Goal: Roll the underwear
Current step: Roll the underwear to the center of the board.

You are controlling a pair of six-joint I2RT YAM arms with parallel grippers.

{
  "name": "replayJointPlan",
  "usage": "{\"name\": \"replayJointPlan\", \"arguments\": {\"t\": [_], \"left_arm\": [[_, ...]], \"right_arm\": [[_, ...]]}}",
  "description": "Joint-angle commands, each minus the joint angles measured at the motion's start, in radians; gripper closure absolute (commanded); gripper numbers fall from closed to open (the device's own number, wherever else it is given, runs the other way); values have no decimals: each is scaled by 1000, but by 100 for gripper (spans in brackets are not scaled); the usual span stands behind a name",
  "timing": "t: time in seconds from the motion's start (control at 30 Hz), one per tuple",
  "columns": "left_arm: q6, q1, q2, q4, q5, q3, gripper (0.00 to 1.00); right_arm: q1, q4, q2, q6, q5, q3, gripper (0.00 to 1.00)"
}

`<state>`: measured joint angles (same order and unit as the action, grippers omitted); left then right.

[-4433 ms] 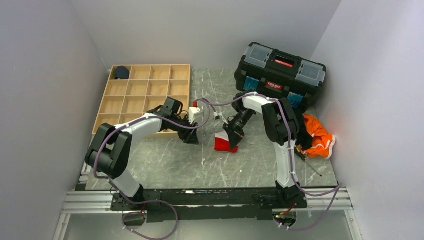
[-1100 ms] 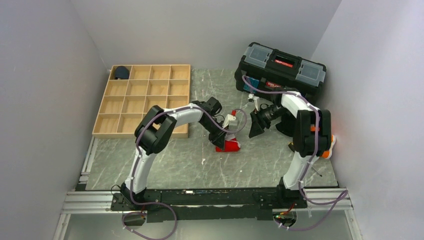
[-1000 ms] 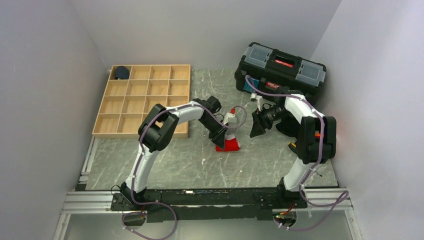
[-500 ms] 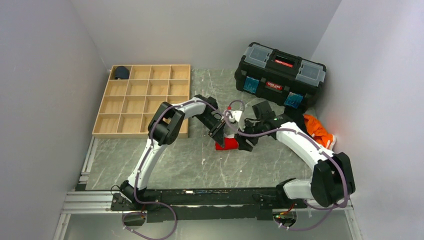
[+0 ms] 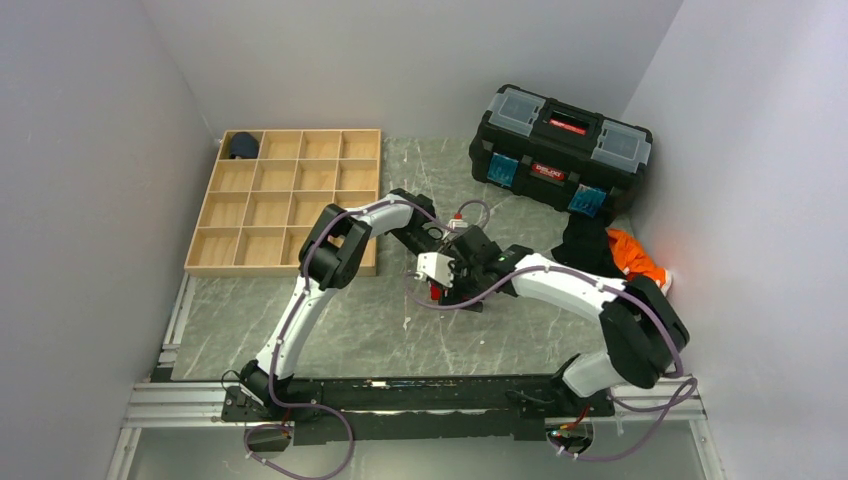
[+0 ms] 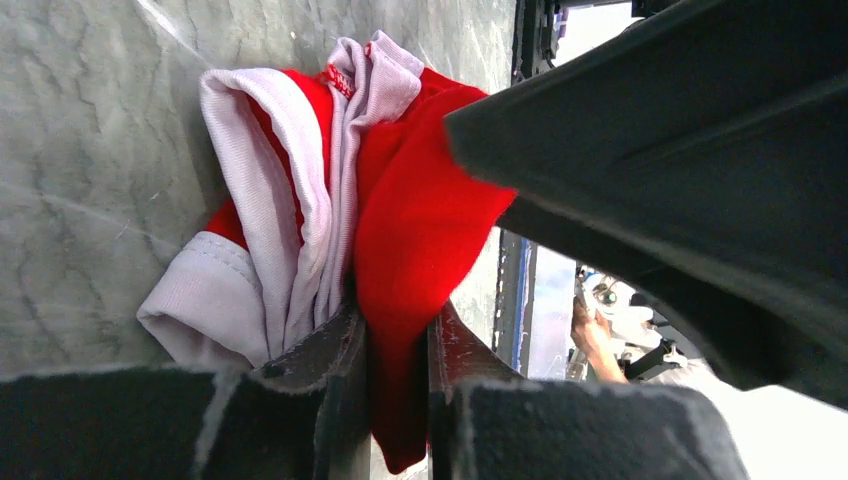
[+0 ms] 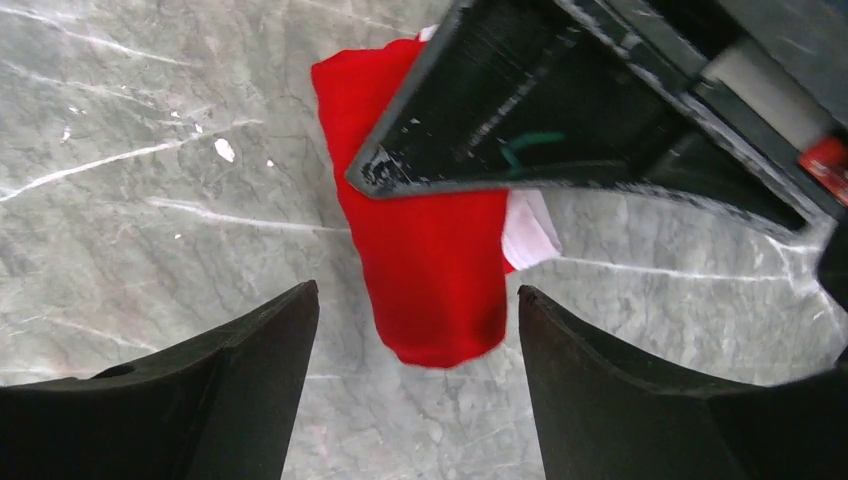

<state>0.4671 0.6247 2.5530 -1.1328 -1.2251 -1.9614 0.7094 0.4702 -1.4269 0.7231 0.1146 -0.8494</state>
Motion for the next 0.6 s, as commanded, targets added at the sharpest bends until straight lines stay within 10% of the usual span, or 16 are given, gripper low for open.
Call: {"name": "replayJointPlan", "arguments": {"t": [0.0,0.27,0.57], "left_arm": [[46,12,84,7,204,13,100],[67,13,77,-7,194,22,100],[52,9,33,18,191,55,82]], "right_arm": [[37,-54,-61,49,-95,-12,25],[50,-76,-168,36,-75,-18,42],[49,12,-201,-14,14,-19,88]]}}
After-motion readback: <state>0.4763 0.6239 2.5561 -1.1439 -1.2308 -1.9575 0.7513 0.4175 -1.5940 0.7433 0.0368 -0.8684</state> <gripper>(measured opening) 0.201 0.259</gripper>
